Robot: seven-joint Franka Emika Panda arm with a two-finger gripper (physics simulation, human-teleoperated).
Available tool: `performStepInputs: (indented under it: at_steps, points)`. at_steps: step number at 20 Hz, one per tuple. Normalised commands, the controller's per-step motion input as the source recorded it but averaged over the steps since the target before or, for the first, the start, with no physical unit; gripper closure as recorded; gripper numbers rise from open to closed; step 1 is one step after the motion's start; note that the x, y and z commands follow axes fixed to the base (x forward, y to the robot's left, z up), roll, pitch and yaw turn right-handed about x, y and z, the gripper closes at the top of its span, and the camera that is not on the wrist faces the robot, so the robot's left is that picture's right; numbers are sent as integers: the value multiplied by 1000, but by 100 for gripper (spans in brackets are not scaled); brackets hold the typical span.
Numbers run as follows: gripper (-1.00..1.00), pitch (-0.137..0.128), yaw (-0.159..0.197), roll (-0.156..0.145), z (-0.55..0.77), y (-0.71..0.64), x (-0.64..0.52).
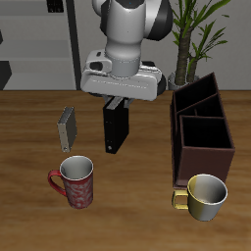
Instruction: Place the black book into the left desk caddy's right compartment
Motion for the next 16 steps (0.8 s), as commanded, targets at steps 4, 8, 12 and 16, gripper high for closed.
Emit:
performStepInputs:
  at_steps: [4, 8, 12, 16]
  points:
    - [100, -16, 16, 2, 205, 74, -174]
    - [100, -26, 38, 4, 276, 114, -182]
    - [100, -6, 27, -11, 200, 69, -22]
    - [100, -13, 10, 13, 180, 153, -75]
